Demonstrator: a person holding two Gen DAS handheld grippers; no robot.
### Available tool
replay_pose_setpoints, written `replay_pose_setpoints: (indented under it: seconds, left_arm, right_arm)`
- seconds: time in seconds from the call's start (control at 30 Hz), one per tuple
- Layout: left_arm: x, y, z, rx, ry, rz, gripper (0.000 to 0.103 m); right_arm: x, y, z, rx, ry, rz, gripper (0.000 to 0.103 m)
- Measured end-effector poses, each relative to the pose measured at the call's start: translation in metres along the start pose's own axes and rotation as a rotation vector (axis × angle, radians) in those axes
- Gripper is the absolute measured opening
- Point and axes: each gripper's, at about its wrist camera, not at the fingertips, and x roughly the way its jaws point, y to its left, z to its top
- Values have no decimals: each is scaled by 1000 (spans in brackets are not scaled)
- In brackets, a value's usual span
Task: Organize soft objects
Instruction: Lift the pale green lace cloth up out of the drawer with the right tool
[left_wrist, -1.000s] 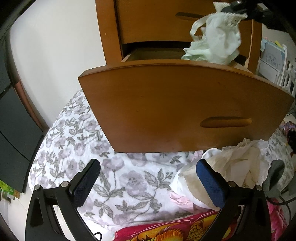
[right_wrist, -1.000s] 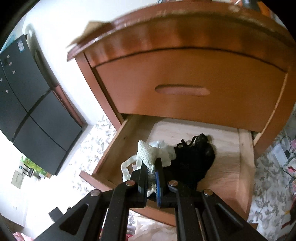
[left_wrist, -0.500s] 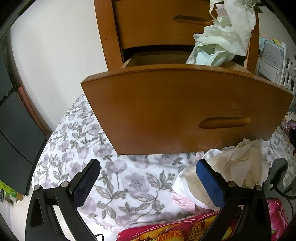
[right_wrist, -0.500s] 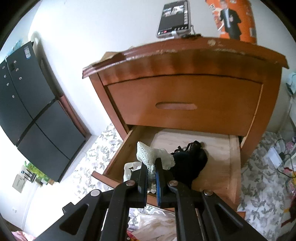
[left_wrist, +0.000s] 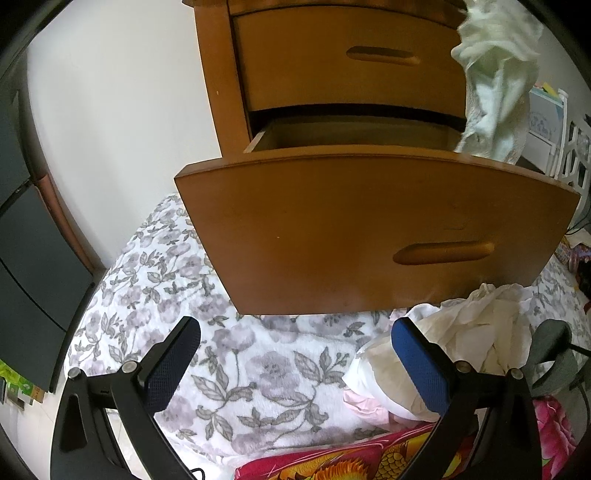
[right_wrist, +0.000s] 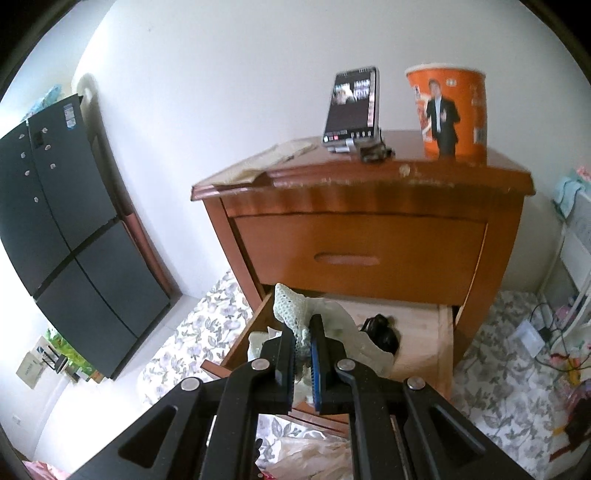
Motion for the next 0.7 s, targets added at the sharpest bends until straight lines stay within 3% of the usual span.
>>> replay_pose_setpoints:
  seconds: [0.7]
  left_arm:
    - [-7, 1, -2, -3, -30, 6, 103]
  right_arm:
    - [-77, 31, -15, -85, -75, -25, 7]
